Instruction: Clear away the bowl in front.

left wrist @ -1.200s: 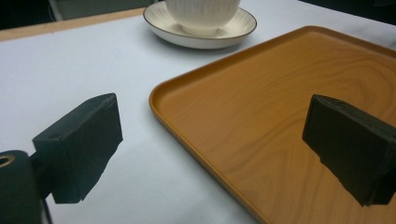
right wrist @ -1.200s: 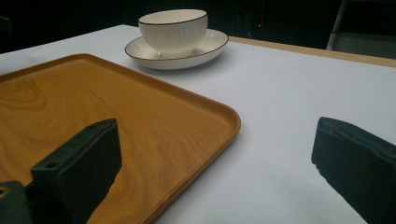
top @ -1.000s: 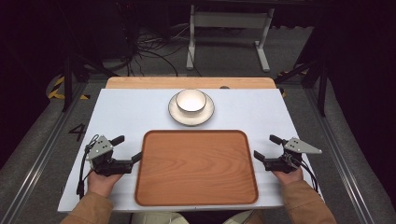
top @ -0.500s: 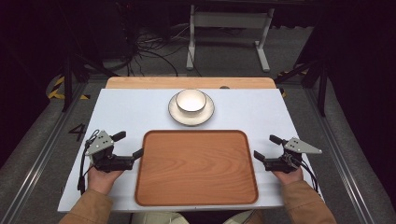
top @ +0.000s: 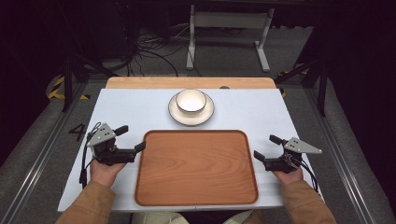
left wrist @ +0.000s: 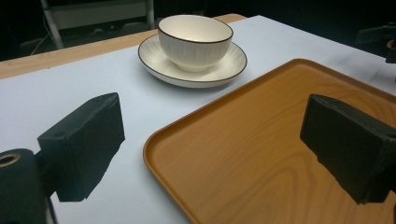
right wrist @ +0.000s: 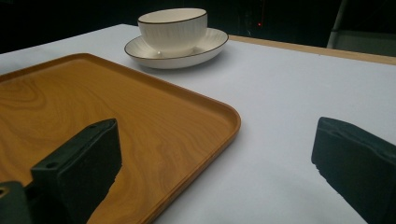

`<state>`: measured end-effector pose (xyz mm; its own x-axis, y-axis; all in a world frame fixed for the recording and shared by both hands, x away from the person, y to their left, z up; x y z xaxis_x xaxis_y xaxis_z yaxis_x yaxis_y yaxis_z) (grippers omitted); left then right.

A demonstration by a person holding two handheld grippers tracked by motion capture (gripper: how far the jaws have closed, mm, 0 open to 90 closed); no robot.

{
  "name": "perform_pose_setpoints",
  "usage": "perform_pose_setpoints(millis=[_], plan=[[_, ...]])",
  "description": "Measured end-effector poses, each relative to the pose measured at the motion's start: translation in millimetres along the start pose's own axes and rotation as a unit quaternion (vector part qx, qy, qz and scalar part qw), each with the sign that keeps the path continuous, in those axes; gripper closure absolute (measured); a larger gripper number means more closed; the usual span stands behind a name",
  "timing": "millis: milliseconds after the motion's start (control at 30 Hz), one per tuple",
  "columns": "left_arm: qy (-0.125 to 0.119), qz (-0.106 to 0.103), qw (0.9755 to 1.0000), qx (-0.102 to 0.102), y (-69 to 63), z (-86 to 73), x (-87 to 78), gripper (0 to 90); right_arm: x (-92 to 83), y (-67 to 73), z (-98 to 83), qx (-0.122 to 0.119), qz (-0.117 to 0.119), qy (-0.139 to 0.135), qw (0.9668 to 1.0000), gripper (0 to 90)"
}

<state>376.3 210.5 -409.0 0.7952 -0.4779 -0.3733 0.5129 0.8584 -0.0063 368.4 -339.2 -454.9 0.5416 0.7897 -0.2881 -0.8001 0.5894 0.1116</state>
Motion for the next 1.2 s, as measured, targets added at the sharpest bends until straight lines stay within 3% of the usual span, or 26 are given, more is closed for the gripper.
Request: perform_pose_setpoints(millis=[567,1200], plan=[[0.008,-0.014,0.9998,0.010,0.4,32.5,35.1,6.8,0.0,-0.3,-0.1,0.002,0.001,-0.001,1.0000,2.1],[0.018,-0.028,0.9993,0.017,-12.1,55.3,73.8,6.0,-0.1,-0.8,0.0,0.002,0.003,-0.002,1.0000,2.0]])
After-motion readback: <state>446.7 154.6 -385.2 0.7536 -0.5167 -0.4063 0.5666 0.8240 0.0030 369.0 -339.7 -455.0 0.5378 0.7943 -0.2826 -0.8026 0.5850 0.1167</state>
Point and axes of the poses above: each handheld gripper's, and its own axes: x roughly forward along the jaws, z roughly out of its top, y roughly to its left, the point moved 1 cm from there along x, roughly forward along the jaws, and after that the axes turned 14 degrees about z, right-handed, at the moved point
